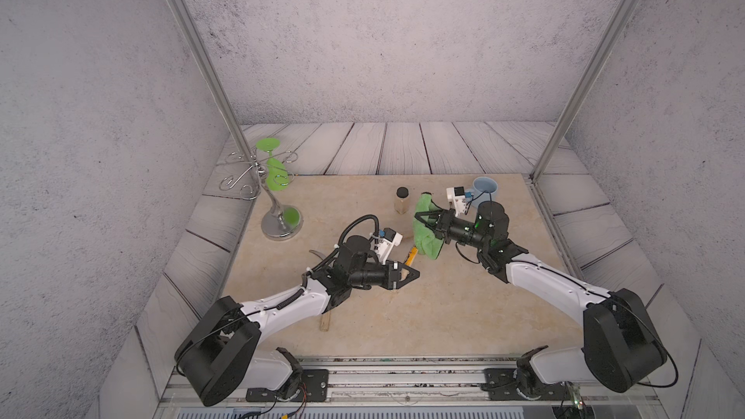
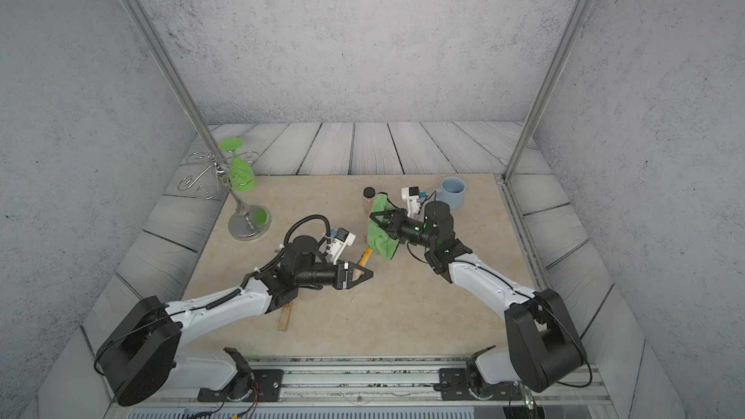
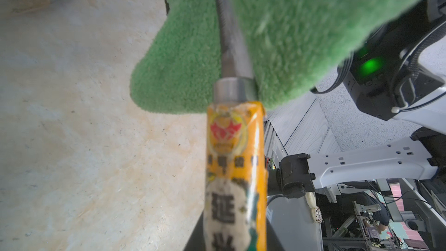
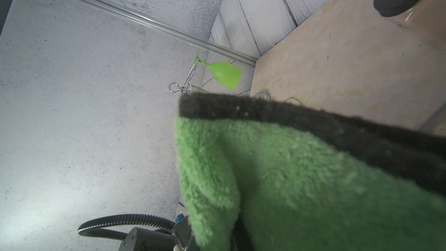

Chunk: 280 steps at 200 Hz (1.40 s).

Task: Wipe small sickles with rags
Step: Wipe the small sickle.

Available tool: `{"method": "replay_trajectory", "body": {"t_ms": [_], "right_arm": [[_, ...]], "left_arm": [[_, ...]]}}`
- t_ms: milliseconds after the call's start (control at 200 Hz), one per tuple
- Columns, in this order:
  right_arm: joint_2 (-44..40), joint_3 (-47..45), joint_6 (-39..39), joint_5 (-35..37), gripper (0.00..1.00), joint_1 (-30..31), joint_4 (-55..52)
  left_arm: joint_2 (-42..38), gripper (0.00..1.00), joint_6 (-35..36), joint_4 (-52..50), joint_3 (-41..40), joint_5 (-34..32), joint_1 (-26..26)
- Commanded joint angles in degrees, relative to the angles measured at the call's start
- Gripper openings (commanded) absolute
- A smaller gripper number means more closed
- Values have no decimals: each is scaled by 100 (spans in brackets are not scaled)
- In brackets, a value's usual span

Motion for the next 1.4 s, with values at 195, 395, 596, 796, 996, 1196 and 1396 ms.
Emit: {"method": "replay_trajectory", "body": {"t_ms": [195, 395, 596, 796, 996, 1196, 1396], "right_arm": [[389, 300, -369, 198, 15, -509, -177], [758, 806, -700, -47, 14, -860, -581], [1023, 1216, -1028, -142, 14, -1239, -1055], [469, 1201, -1665, 59, 14, -1663, -2050], [-265, 1026, -1975, -224, 15, -1890, -2485], [-121, 868, -1556, -1507, 15, -1889, -1372], [268, 710, -708, -1983, 14, -1890, 36]], "left_arm": [[-659, 0, 130, 652, -169, 329, -324], [-878, 0, 182, 516, -265, 280, -360], [-1114, 0, 353, 135, -382, 112, -360], [-1211, 0, 616, -504, -403, -720, -360], [-819, 0, 615, -90, -372, -1106, -360], [-340, 0, 302, 1271, -481, -956, -368], [-288, 0, 149, 2017, -578, -955, -395]]}}
